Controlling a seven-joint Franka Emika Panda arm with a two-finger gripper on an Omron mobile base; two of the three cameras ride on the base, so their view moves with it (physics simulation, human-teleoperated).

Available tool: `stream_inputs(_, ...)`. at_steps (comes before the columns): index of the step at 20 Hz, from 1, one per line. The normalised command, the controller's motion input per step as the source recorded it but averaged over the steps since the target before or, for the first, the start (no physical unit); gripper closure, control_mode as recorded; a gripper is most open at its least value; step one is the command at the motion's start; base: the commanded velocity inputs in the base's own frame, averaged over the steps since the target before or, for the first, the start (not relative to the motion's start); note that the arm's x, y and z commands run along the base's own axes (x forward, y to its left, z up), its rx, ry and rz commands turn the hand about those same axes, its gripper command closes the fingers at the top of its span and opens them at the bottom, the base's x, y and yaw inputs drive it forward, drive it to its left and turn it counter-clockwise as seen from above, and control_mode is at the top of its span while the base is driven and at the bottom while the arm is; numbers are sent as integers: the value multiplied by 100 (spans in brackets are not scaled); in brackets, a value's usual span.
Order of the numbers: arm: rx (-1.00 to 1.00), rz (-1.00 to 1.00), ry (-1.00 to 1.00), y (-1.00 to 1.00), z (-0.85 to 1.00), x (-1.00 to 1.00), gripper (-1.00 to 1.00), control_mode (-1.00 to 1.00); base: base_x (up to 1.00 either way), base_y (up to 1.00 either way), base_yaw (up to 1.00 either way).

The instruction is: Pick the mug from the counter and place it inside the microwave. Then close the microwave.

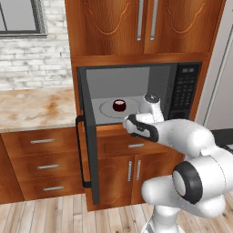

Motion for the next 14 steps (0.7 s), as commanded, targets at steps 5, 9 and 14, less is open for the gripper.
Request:
stream_inputs(5,0,0,5,-2,26,-54,-100,-100,0,0,0)
stream_inputs(9,0,0,1,0,35,-53,-100,-100,0,0,0)
stream_inputs(14,0,0,-1,0,31,-47,-100,-100,0,0,0)
